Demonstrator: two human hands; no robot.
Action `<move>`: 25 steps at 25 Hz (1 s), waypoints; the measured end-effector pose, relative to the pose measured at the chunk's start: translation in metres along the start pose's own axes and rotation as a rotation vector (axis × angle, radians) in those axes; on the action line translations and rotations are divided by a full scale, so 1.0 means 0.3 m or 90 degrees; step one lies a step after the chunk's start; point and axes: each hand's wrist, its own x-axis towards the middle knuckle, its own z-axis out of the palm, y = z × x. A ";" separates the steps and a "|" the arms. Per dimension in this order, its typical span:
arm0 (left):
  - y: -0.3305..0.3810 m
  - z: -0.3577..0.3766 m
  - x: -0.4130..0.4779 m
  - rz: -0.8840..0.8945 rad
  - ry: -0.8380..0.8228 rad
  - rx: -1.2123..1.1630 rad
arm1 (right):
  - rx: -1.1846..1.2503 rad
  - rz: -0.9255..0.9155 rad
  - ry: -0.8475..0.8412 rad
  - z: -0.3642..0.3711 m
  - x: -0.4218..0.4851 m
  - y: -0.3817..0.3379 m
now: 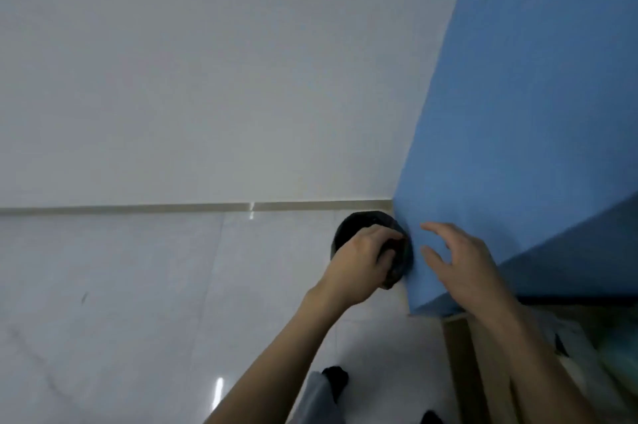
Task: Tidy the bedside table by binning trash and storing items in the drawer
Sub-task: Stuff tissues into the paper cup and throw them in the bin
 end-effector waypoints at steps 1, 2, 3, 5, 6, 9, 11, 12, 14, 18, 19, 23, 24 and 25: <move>-0.030 0.037 0.015 -0.040 0.017 0.002 | -0.008 -0.032 -0.041 0.026 0.050 0.044; -0.064 0.079 0.033 -0.074 0.029 0.006 | -0.018 -0.052 -0.081 0.059 0.094 0.091; -0.101 0.131 0.061 -0.100 0.036 0.013 | -0.029 -0.058 -0.113 0.104 0.144 0.151; -0.216 0.249 0.129 -0.140 0.031 0.027 | -0.055 -0.061 -0.160 0.219 0.242 0.276; -0.284 0.308 0.164 -0.157 0.023 0.033 | -0.073 -0.051 -0.175 0.289 0.288 0.337; -0.543 0.539 0.297 -0.186 0.003 0.077 | -0.119 -0.032 -0.203 0.580 0.434 0.580; -0.711 0.684 0.358 -0.194 -0.025 0.113 | -0.154 -0.023 -0.235 0.791 0.495 0.735; -0.790 0.753 0.381 -0.195 -0.042 0.127 | -0.171 -0.022 -0.254 0.888 0.522 0.804; -0.960 0.912 0.416 -0.203 -0.085 0.157 | -0.208 -0.026 -0.287 1.098 0.563 0.950; -1.244 1.154 0.448 -0.213 -0.144 0.235 | -0.331 -0.079 -0.329 1.381 0.613 1.143; -1.304 1.210 0.455 -0.209 -0.161 0.266 | -0.358 -0.085 -0.336 1.439 0.620 1.193; -1.426 1.327 0.495 -0.135 -0.158 0.378 | -0.431 -0.138 -0.272 1.534 0.628 1.292; -1.431 1.340 0.496 -0.128 -0.145 0.389 | -0.448 -0.142 -0.264 1.539 0.622 1.293; -1.432 1.346 0.493 -0.128 -0.134 0.394 | -0.455 -0.141 -0.262 1.540 0.612 1.288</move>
